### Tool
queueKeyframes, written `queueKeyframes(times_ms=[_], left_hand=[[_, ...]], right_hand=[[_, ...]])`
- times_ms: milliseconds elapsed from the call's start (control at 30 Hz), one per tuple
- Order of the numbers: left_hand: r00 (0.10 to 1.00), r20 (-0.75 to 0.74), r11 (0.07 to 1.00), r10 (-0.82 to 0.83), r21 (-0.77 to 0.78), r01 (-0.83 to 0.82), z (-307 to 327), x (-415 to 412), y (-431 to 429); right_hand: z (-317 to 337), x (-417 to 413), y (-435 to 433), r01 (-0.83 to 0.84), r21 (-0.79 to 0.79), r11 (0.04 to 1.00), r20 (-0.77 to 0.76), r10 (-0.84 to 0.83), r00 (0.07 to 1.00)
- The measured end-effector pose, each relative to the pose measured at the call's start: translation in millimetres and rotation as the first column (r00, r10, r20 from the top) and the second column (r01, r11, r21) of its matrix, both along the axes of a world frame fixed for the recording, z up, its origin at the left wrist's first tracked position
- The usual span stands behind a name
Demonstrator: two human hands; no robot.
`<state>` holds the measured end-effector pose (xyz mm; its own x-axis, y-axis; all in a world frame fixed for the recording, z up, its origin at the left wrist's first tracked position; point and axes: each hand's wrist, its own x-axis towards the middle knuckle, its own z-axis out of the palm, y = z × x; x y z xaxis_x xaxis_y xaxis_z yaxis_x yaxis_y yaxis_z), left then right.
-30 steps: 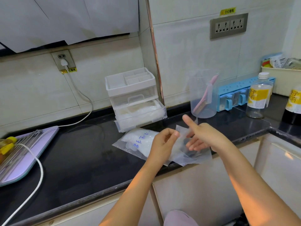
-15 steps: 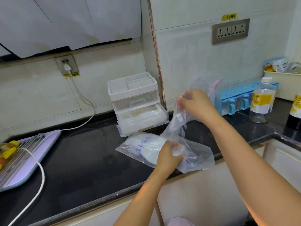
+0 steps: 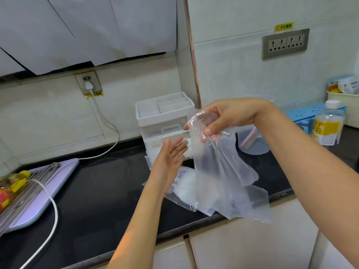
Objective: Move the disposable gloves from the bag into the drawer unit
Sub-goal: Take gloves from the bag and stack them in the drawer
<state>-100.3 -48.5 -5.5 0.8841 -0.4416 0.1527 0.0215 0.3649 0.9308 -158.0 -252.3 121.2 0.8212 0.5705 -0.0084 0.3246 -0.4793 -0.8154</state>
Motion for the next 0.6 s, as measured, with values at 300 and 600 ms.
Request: queueKeyframes(times_ms=[300, 600], left_hand=[[0.927, 0.371, 0.782, -0.051, 0.592, -0.193, 28.0, 7.4, 8.3], [0.721, 0.688, 0.508, 0.079, 0.595, -0.623, 68.4, 88.2, 20.8]], right_hand=[[-3.0, 38.5, -4.6, 0.196, 0.019, 0.980, 0.033, -0.196, 0.980], [-1.5, 108.3, 0.4, 0.605, -0.193, 0.772, 0.346, -0.524, 0.778]])
